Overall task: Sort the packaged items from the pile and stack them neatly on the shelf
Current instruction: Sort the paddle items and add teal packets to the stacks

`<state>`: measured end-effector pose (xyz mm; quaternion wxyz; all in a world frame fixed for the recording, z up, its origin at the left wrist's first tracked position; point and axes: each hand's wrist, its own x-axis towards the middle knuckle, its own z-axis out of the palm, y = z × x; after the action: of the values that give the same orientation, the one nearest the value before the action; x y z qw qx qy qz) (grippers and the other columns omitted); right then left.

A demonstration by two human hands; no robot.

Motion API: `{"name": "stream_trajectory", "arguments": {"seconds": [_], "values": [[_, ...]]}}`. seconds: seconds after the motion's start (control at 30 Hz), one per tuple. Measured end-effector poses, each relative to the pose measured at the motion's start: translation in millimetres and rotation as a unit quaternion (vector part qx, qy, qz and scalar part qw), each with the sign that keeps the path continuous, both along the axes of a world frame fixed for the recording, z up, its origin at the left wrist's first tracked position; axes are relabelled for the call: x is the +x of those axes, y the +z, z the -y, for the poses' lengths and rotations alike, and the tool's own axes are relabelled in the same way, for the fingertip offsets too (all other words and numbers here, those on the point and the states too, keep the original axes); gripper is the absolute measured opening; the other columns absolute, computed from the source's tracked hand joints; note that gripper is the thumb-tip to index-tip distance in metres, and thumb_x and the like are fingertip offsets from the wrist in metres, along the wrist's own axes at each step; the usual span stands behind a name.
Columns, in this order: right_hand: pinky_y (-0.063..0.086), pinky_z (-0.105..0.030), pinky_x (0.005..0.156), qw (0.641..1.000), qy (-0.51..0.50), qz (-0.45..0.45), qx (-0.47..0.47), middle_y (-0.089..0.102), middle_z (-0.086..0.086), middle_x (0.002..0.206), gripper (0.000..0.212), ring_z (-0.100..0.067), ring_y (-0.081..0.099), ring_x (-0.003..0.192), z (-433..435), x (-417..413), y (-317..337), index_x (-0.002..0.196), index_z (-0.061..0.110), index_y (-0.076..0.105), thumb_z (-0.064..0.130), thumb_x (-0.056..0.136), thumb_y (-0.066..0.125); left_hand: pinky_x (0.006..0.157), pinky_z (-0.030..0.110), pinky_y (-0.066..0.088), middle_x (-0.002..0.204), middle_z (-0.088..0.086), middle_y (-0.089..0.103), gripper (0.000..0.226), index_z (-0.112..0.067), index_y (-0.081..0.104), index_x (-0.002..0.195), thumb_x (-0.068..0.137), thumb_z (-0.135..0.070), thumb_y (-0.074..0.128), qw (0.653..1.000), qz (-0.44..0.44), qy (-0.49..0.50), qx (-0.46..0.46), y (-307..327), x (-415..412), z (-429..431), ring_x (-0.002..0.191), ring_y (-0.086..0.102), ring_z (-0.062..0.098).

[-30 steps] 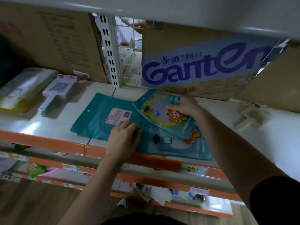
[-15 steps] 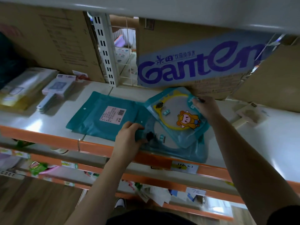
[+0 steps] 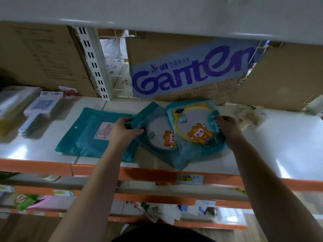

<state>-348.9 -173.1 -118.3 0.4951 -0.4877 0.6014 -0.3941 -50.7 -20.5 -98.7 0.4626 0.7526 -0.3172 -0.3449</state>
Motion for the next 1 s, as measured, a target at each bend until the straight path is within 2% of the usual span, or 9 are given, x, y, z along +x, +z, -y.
{"name": "stream_trajectory", "arguments": {"seconds": [0.07,0.13,0.27,0.37,0.47,0.6,0.67,0.87,1.0], "values": [[0.042,-0.027,0.059,1.0,-0.015,-0.014,0.009,0.059,-0.002,0.077,0.025,-0.014,0.055,0.066,-3,-1,-2,0.109,0.007,0.062,0.028,0.099,0.055,0.079,0.037,0.046,0.115,0.001,0.055,0.068,-0.015,0.045,0.136,0.079,-0.02,0.08,0.989,0.145,-0.035,0.025,3,-8,0,0.107,0.057,0.026],[0.045,-0.027,0.062,0.999,-0.026,-0.029,0.017,0.062,-0.004,0.084,0.03,-0.017,0.058,0.072,-6,-1,-2,0.115,0.007,0.061,0.031,0.099,0.053,0.081,0.038,0.04,0.121,0.01,0.047,0.071,-0.013,0.037,0.14,0.082,-0.022,0.077,0.953,0.297,-0.052,0.041,6,-17,-3,0.111,0.051,0.033],[0.045,-0.027,0.064,0.998,-0.028,-0.054,-0.002,0.059,0.0,0.081,0.029,-0.014,0.055,0.071,-14,2,0,0.115,0.007,0.06,0.029,0.101,0.048,0.078,0.033,0.037,0.123,0.015,0.039,0.053,-0.009,0.041,0.127,0.087,-0.024,0.071,0.931,0.363,-0.024,0.034,3,-29,-14,0.102,0.049,0.033],[0.046,-0.029,0.067,0.997,-0.026,-0.069,-0.013,0.057,0.002,0.079,0.024,-0.012,0.054,0.07,-16,5,1,0.11,0.011,0.059,0.03,0.101,0.047,0.07,0.034,0.049,0.108,0.008,0.058,0.033,-0.012,0.05,0.113,0.092,-0.032,0.065,0.94,0.325,-0.067,0.077,-2,-37,-22,0.087,0.057,0.022],[0.049,-0.034,0.074,0.997,-0.013,-0.078,-0.013,0.057,0.001,0.08,0.02,-0.014,0.056,0.071,-16,6,2,0.106,0.015,0.057,0.032,0.102,0.046,0.073,0.034,0.057,0.102,0.0,0.063,0.031,-0.014,0.054,0.116,0.091,-0.029,0.067,0.967,0.247,-0.053,0.039,-6,-46,-26,0.085,0.063,0.017],[0.053,-0.043,0.086,0.995,0.003,-0.101,-0.008,0.065,-0.006,0.091,0.032,-0.027,0.064,0.089,-14,6,2,0.112,0.01,0.062,0.036,0.099,0.05,0.078,0.034,0.06,0.11,0.002,0.066,0.041,-0.014,0.053,0.121,0.086,-0.018,0.073,0.999,0.036,0.001,-0.032,-7,-58,-18,0.092,0.065,0.014],[0.054,-0.044,0.086,0.993,0.004,-0.116,-0.009,0.066,-0.009,0.094,0.03,-0.03,0.064,0.093,-14,6,2,0.108,0.012,0.063,0.037,0.098,0.05,0.071,0.023,0.058,0.107,0.003,0.065,0.039,-0.015,0.052,0.115,0.084,-0.016,0.076,0.998,-0.03,0.033,-0.046,-6,-63,-11,0.088,0.063,0.009],[0.054,-0.044,0.084,0.996,0.028,-0.084,-0.007,0.064,-0.005,0.088,0.02,-0.024,0.064,0.084,-20,8,-1,0.1,0.017,0.059,0.035,0.099,0.05,0.094,0.043,0.054,0.117,0.004,0.062,0.06,-0.015,0.043,0.126,0.079,-0.015,0.08,0.989,-0.116,0.084,-0.042,-7,-76,5,0.107,0.062,0.021],[0.054,-0.038,0.078,0.997,0.031,-0.064,0.002,0.065,-0.007,0.097,0.032,-0.022,0.064,0.088,-25,13,-2,0.118,0.012,0.059,0.036,0.099,0.049,0.095,0.044,0.053,0.118,0.003,0.061,0.07,-0.012,0.04,0.137,0.079,-0.01,0.079,0.991,-0.099,0.083,-0.033,-2,-79,13,0.108,0.061,0.022]]}}
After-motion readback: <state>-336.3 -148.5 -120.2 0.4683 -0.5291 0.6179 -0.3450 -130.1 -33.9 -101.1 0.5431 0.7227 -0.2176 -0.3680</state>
